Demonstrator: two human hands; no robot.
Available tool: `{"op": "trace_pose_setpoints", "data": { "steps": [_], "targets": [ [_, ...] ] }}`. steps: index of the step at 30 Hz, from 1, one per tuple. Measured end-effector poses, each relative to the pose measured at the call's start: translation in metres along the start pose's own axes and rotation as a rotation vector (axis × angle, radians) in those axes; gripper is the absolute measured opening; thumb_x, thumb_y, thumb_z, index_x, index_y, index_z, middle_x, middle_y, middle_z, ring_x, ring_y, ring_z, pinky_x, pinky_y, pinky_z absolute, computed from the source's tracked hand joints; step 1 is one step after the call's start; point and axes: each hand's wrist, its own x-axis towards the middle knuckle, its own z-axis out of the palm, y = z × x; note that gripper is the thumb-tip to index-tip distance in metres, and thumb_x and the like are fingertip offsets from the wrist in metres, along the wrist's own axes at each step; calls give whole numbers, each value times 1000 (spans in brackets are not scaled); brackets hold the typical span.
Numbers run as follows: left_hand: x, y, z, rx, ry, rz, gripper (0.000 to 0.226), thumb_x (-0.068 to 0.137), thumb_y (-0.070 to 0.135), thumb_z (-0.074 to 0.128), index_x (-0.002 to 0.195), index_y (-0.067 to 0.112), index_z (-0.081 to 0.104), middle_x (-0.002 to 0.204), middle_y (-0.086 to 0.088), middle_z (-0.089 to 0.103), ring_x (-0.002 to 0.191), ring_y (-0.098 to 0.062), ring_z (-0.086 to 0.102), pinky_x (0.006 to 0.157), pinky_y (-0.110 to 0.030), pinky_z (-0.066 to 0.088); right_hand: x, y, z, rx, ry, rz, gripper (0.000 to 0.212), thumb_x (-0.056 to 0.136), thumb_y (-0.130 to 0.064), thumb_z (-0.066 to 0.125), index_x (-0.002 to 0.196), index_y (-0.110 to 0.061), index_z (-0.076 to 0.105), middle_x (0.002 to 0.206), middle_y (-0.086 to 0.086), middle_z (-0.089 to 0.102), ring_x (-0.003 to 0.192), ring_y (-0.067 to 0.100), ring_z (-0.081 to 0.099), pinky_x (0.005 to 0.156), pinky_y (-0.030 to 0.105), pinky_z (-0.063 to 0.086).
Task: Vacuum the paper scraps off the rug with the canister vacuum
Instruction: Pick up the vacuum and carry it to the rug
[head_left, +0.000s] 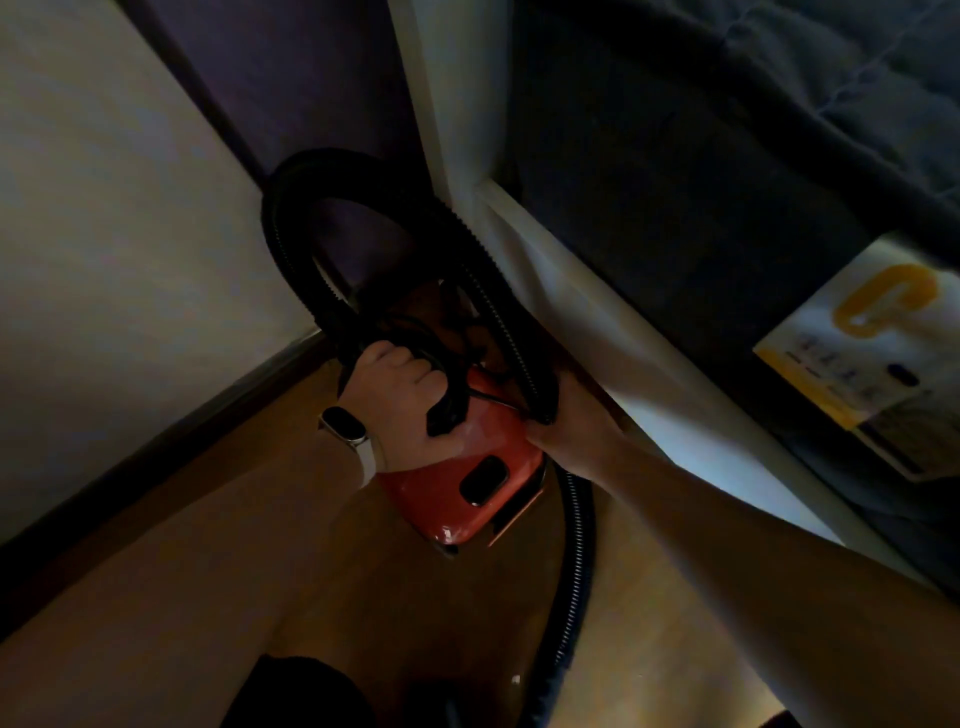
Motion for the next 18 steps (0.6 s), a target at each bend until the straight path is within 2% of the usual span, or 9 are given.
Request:
{"op": "trace_pose_setpoints", "data": {
  "steps": [2,4,6,8,11,14,16,18],
  "targets": [
    [0,0,1,-15,11,-1,48,68,57,68,70,10,67,63,-5,61,63,-28,56,77,-37,42,0,9,3,16,0,56,49,72,-40,75,117,-22,63,100,-4,70,92,17,70,77,33,57],
    [0,1,1,-23,5,2,48,69,57,68,71,10,67,65,-4,63,64,-28,57,78,-37,42,-2,10,1,45,-33,88,50,82,-43,74,125,-21,61,111,-3,69,100,16,66,88,34,54],
    [-1,1,0,-22,-12,2,48,69,57,67,73,9,68,66,-5,64,65,-28,58,80,-38,43,-8,6,-2,86,-69,91,58,89,-47,67,139,-23,49,123,-3,63,111,16,59,96,34,48],
    [-2,2,-3,-16,-27,7,49,69,57,66,73,8,68,66,-5,64,66,-28,58,80,-39,43,-16,-2,-5,129,-77,66,60,92,-50,62,143,-24,43,126,-3,60,114,17,57,98,35,47],
    [-3,1,-5,-17,-52,16,50,71,58,64,75,8,69,68,-6,64,67,-29,58,81,-39,43,-24,-19,-12,143,5,14,51,92,-48,62,136,-28,46,119,-8,62,109,11,60,92,30,48],
    [-2,0,-8,-32,-85,9,52,74,60,60,79,8,69,71,-4,65,70,-29,59,84,-39,41,-34,-34,-25,162,140,-22,30,90,-39,69,114,-27,55,94,-14,64,86,4,63,74,24,50],
    [0,-1,-12,-76,-106,-17,56,79,65,49,86,12,66,76,-2,64,73,-27,59,86,-37,36,-43,-38,-36,161,182,-13,22,88,-26,71,103,-20,57,82,-8,61,73,8,61,62,24,47],
    [7,0,-19,-144,-177,-68,62,79,70,42,103,16,61,94,0,62,86,-25,59,89,-37,32,-51,-42,-47,66,219,8,22,85,-20,72,102,-15,58,81,-4,61,74,14,61,63,29,51]
  ]
}}
